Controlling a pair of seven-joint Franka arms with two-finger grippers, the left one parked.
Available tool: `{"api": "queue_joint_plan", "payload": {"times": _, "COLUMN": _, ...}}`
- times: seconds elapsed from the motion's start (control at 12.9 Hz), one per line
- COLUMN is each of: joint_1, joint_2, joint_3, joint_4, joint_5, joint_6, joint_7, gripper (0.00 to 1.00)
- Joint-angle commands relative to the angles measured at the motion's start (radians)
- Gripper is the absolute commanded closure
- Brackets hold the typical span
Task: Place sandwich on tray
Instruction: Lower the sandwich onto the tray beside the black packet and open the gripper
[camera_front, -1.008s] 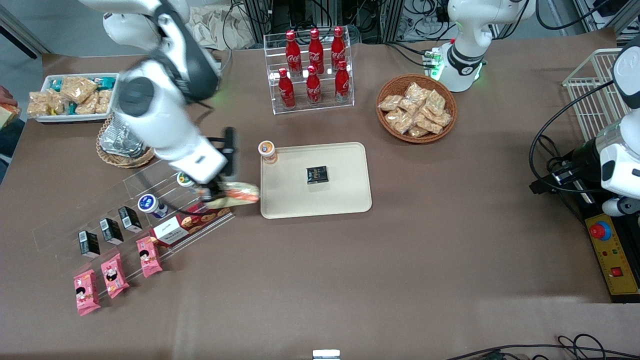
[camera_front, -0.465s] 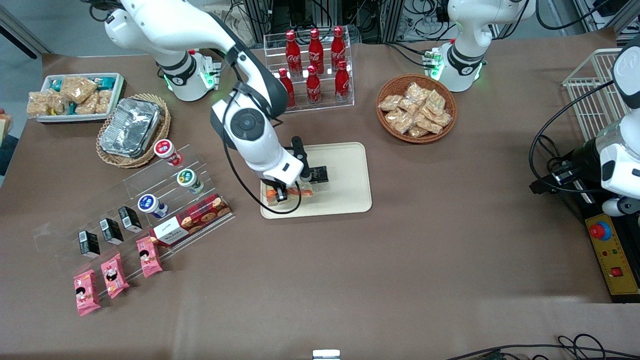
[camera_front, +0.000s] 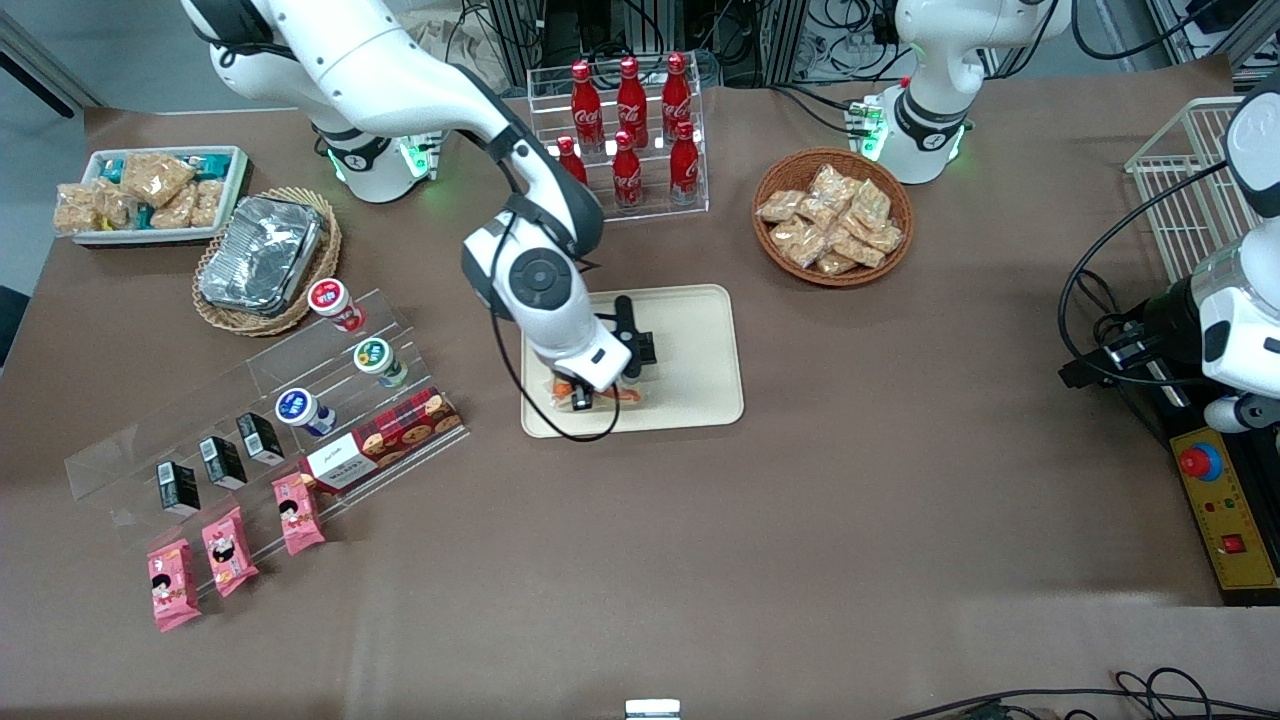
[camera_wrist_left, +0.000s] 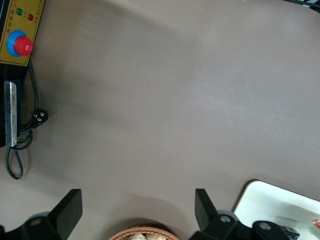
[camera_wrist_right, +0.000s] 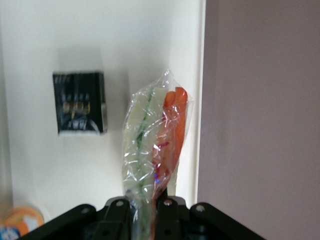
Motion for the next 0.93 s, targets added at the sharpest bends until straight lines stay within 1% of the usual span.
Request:
{"api": "queue_joint_plan", "payload": {"times": 0.0, "joint_1": 0.007, "joint_2": 0.107, "joint_3": -0.011, "joint_4": 0.132, "joint_5": -0.008, "joint_6": -0.002, "joint_7": 0.098, "gripper": 1.00}}
{"api": "queue_joint_plan", "payload": {"times": 0.16, "joint_1": 0.018, "joint_2": 0.150, "joint_3": -0.013, "joint_4": 0.167, "joint_5": -0.008, "joint_6": 0.004, "joint_7": 0.114, "gripper": 1.00}}
{"api": "queue_joint_plan", "payload": {"times": 0.39, "joint_1": 0.021, "joint_2": 0.188, "joint_3": -0.017, "joint_4": 0.168, "joint_5": -0.019, "joint_6": 0.061, "joint_7": 0.115, "gripper": 1.00}}
{"api": "queue_joint_plan", "payload": {"times": 0.62, "joint_1": 0.021, "joint_2": 0.193, "joint_3": -0.019, "joint_4": 0.168, "joint_5": -0.017, "joint_6": 0.068, "joint_7": 0.117, "gripper": 1.00}}
{"api": "queue_joint_plan", "payload": {"times": 0.7, "joint_1": 0.021, "joint_2": 0.193, "joint_3": -0.017, "joint_4": 0.168, "joint_5": -0.017, "joint_6": 0.073, "joint_7": 0.117, "gripper": 0.36}}
{"api": "queue_joint_plan", "payload": {"times": 0.78, "joint_1": 0.021, "joint_2": 0.193, "joint_3": -0.017, "joint_4": 0.168, "joint_5": -0.016, "joint_6": 0.076, "joint_7": 0.117, "gripper": 0.02}}
{"api": "queue_joint_plan", "payload": {"times": 0.85, "joint_1": 0.021, "joint_2": 0.191, "joint_3": -0.017, "joint_4": 0.168, "joint_5": -0.013, "joint_6": 0.076, "joint_7": 0.120, "gripper": 0.01}}
